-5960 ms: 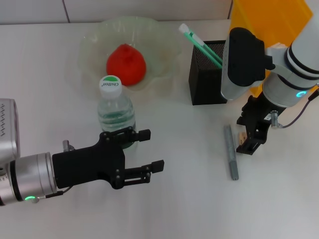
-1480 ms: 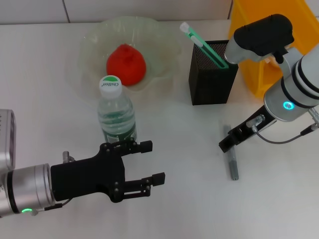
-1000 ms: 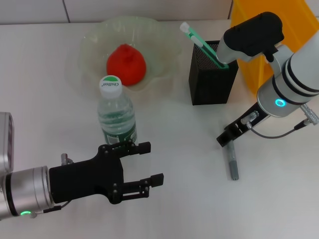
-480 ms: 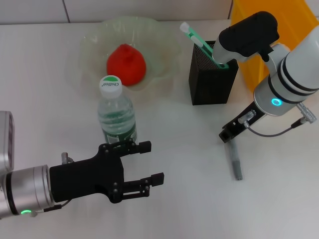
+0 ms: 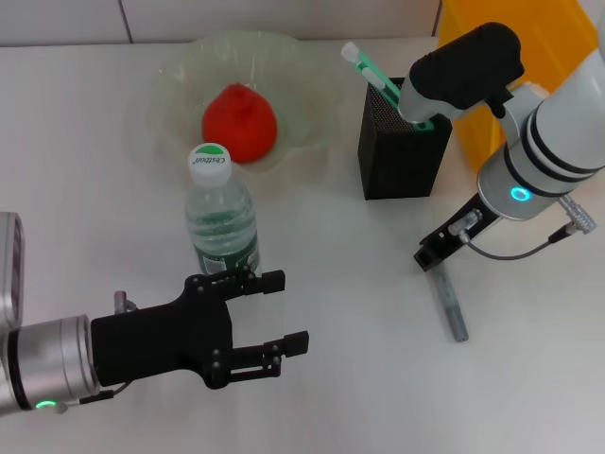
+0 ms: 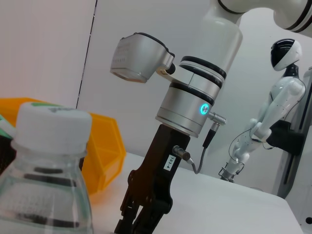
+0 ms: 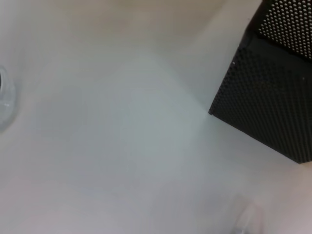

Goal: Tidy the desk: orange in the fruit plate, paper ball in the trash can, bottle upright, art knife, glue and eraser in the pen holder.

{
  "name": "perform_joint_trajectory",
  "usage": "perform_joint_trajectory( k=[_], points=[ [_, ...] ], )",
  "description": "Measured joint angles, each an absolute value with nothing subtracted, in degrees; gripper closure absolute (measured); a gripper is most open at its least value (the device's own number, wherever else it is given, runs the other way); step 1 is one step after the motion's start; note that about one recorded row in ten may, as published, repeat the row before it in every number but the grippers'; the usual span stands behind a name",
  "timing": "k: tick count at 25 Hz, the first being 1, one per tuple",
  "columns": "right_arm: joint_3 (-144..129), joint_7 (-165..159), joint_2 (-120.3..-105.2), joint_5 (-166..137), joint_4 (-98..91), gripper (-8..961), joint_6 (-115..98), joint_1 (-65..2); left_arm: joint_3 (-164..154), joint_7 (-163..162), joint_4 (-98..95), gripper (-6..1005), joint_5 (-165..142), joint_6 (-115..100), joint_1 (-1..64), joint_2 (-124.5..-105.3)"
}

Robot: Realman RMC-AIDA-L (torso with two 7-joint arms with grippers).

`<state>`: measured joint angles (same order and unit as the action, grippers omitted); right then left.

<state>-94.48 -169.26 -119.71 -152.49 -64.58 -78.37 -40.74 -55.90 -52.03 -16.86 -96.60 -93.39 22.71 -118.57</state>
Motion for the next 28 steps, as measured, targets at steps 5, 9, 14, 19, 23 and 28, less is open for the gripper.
perform_joint_trajectory(
  k=[5, 9, 14, 19, 23, 28],
  points=[
    [-95.13, -169.24, -119.71, -152.49, -64.59, 641, -78.19, -40.78, -55.9, -52.03, -16.75, 218, -96.6, -93.43, 22.67, -118.56],
    [-95.18, -169.21, -119.71, -152.43, -64.63, 717, -77.99, -40.78, -55.9, -52.03, -16.63, 218, -96.6, -93.43, 22.54, -118.56],
    [-95.17, -168.65, -119.71, -152.05, -65.5, 814, -77.95, -40.17, -55.9, -52.03, -16.56, 218, -96.59, -93.43, 22.41, -118.56],
    [-91.7, -164.49, -119.3, -147.01, -70.8, 814, -78.53, -36.41, -55.9, -51.98, -16.52, 218, -96.58, -93.43, 22.27, -118.56],
    [-78.34, -151.76, -119.23, -135.89, -76.89, 817, -81.51, -30.6, -55.89, -51.96, -16.64, 218, -96.58, -93.65, 21.92, -118.56],
    [-63.76, -134.37, -119.15, -119.42, -76.2, 821, -83.71, -26.84, -55.89, -51.95, -16.81, 218, -96.47, -93.83, 21.79, -118.57]
  ],
)
